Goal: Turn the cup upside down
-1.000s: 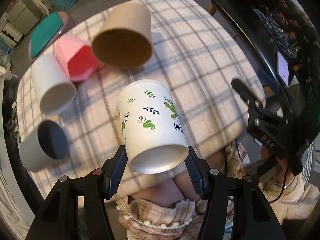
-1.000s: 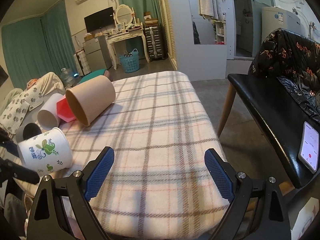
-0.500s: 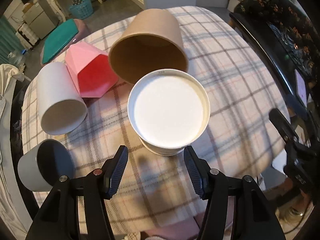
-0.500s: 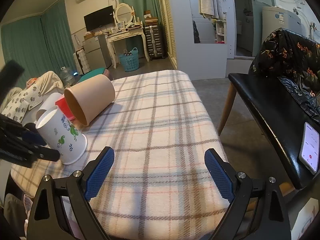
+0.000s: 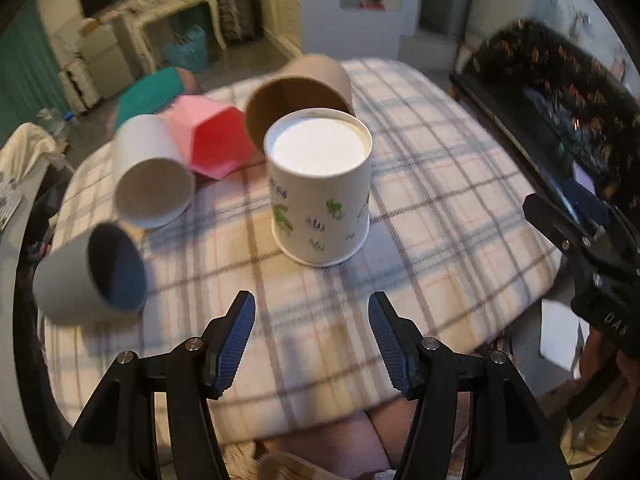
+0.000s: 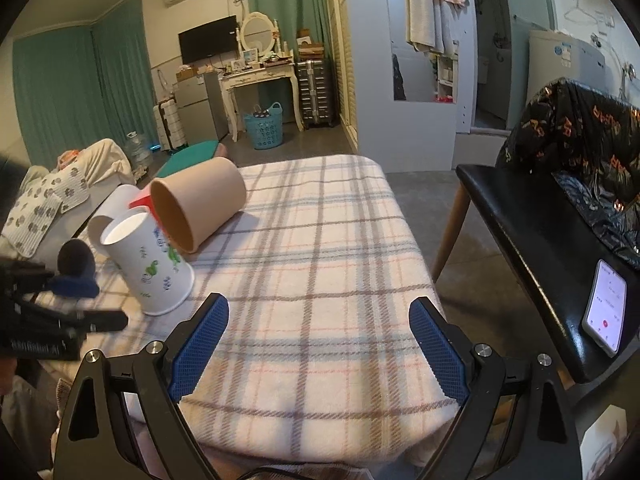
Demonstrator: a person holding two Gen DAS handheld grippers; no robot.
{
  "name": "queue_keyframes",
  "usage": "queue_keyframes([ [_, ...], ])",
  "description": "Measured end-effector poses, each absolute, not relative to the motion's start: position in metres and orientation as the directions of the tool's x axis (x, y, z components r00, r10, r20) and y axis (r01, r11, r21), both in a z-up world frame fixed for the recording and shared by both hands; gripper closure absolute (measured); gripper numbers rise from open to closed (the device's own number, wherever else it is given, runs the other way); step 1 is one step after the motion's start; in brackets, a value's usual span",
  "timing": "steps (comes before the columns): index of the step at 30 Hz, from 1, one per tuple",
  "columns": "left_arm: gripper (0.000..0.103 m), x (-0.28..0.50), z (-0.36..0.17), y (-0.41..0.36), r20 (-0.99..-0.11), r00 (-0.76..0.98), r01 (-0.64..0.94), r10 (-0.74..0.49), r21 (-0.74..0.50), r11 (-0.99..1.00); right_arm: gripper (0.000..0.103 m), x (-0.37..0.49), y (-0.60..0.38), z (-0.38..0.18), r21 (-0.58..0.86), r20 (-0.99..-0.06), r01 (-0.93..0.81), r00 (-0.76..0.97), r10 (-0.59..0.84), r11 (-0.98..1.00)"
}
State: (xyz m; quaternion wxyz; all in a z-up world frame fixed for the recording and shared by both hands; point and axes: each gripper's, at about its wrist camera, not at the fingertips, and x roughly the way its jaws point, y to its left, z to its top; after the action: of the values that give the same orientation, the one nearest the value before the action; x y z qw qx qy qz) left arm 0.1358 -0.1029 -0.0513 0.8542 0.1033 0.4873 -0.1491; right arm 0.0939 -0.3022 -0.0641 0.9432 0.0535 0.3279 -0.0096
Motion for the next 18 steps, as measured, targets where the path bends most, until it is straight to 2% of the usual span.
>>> queue_keyframes([
  [5, 0.041, 0.094, -0.034, -0.087, -0.689, 0.704, 0.237, -0.171, 0.000, 0.972, 0.011, 0.079, -0.289, -0.051, 0.081, -0.585, 0.036, 0.811, 0.018, 0.996],
  [10, 0.041, 0.062, -0.027, -0.076, -0.560, 0.810, 0.189, -0.174, -0.031, 0.981, 0.011, 0.051, -0.274, -0.039, 0.041, -0.549, 0.040, 0.836, -0.010, 0.998],
  [18, 0.040, 0.013, -0.028, -0.059, -0.463, 0.872, 0.153, -0.157, -0.046, 0.987, 0.011, 0.008, -0.250, -0.032, 0.007, -0.500, 0.008, 0.866, -0.003, 1.000],
])
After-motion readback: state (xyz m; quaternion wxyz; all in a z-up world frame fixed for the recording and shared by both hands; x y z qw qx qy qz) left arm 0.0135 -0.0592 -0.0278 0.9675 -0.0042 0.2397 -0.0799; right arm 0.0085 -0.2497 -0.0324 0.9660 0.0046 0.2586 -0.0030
